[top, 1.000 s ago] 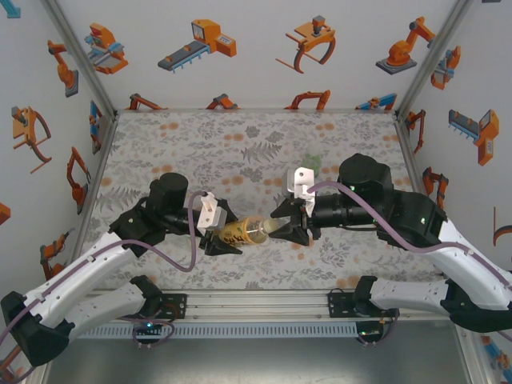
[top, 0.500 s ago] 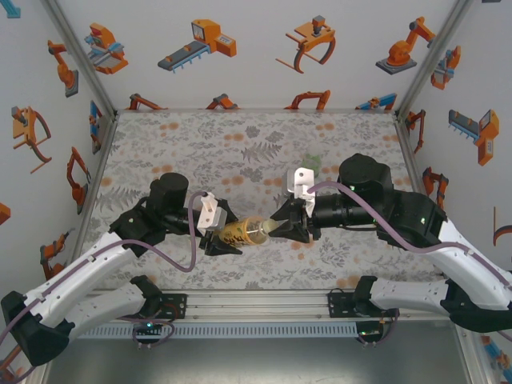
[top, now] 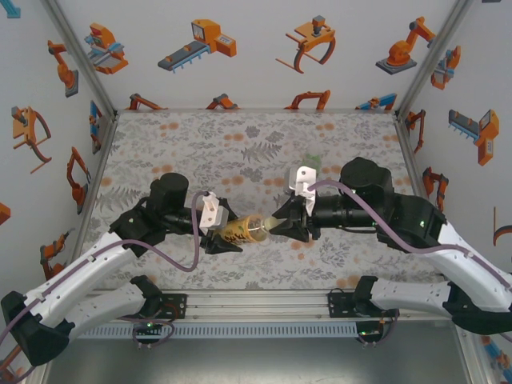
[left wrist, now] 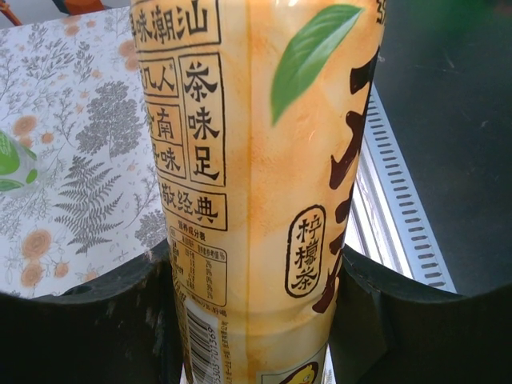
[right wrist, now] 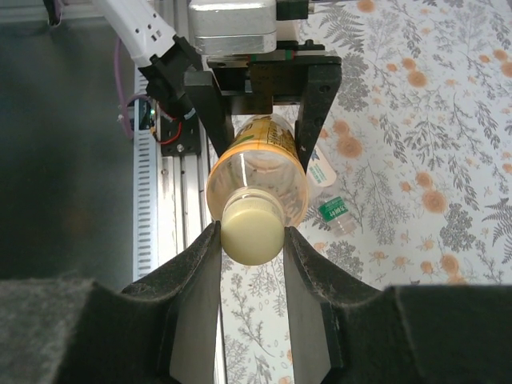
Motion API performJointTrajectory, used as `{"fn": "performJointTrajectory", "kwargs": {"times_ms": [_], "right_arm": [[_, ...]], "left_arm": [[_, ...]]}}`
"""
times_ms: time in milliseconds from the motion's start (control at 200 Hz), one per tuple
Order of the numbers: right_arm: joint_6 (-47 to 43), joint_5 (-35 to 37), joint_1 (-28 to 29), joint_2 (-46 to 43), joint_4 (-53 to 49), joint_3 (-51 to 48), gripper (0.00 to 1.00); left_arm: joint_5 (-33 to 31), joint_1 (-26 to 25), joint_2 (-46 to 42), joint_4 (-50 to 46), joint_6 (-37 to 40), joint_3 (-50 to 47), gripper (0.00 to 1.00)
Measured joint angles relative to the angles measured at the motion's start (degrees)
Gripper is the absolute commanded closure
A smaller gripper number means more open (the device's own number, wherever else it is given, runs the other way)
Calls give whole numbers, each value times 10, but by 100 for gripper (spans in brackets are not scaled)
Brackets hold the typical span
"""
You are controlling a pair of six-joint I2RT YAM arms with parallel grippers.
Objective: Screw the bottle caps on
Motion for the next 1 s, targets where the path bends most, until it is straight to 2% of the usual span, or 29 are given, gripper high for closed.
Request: {"fn": "performJointTrajectory", "kwargs": {"times_ms": [325,646,1001], "right_arm": [[103,49,0,-27,68,-55,100],[331,159,0,-48,143,-123,100],[551,271,-2,-26,136,-126,100]], "left_arm": [[-35,0,-10,-1,0,0,100],[-109,1,-19,-2,-2,-2,100],[-188,2,-19,-2,-5,-2,100]]}}
